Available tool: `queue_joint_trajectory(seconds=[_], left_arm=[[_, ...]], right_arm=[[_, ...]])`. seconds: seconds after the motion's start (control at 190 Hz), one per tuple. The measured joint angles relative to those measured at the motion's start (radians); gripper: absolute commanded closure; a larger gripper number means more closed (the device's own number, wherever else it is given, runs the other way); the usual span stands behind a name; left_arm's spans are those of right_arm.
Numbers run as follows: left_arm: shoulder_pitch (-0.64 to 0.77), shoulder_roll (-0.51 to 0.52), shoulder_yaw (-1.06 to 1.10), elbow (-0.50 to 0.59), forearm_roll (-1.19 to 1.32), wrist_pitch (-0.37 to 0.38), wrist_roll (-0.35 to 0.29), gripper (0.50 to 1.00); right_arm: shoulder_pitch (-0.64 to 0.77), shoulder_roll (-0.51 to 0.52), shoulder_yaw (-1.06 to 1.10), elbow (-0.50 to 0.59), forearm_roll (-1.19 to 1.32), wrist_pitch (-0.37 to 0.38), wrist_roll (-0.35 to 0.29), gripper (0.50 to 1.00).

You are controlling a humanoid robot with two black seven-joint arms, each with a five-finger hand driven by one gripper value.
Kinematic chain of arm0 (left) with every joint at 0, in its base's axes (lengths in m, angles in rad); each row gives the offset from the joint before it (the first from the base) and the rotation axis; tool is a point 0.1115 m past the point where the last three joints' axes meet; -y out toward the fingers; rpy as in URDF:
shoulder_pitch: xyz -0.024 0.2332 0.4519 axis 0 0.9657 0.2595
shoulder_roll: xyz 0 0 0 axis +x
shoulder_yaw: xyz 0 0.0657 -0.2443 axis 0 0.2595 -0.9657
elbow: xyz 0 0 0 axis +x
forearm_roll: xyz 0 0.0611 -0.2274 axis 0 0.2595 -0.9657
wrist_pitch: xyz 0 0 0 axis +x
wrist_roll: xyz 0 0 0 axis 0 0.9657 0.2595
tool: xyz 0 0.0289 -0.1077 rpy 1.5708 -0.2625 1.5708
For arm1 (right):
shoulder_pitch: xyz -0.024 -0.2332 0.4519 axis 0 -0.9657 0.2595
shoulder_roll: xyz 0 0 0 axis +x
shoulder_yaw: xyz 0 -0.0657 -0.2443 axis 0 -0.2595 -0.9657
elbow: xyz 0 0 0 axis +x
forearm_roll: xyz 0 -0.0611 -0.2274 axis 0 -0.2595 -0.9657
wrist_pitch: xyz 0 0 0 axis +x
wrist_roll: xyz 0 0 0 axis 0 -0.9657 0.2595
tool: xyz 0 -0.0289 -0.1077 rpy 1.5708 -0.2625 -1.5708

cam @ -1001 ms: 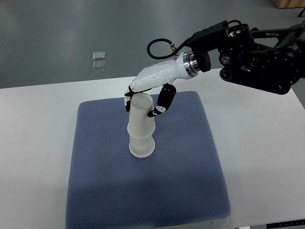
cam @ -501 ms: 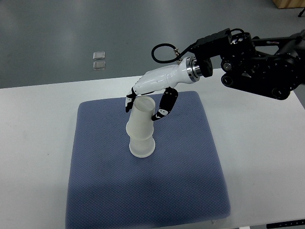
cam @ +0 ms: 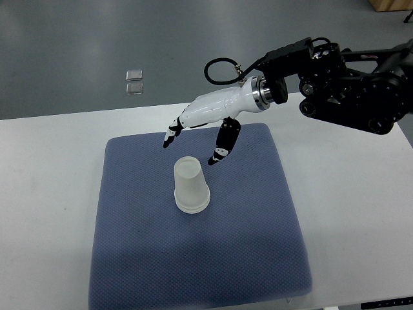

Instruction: Stack paper cups

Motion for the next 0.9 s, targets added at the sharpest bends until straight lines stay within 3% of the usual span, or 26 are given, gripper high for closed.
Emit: queue_joint_trajectory(seconds=[0.227,0.48,0.654,0.901], left_arm=[[0.000,0.000,0.000,0.000,0.000,0.000,0.000,0.500],[0.000,0.000,0.000,0.000,0.000,0.000,0.000,0.500],[0.000,0.000,0.000,0.000,0.000,0.000,-0.001,0.500],[0.000,0.000,0.000,0.000,0.000,0.000,-0.001,0.500]], right_arm=[[-0.045,-0.010,0.005,-0.087,0.001,-0.002,0.000,0.603],[-0.179,-0.010,0.147,-0.296,0.018,-0.003,0.000,0.603],[-0.286,0.005,0.259,-0.417,0.109,-0.001,0.000,0.603],[-0.347,0.036,0.281,-0.472,0.389,-0.053,-0.002,0.603]])
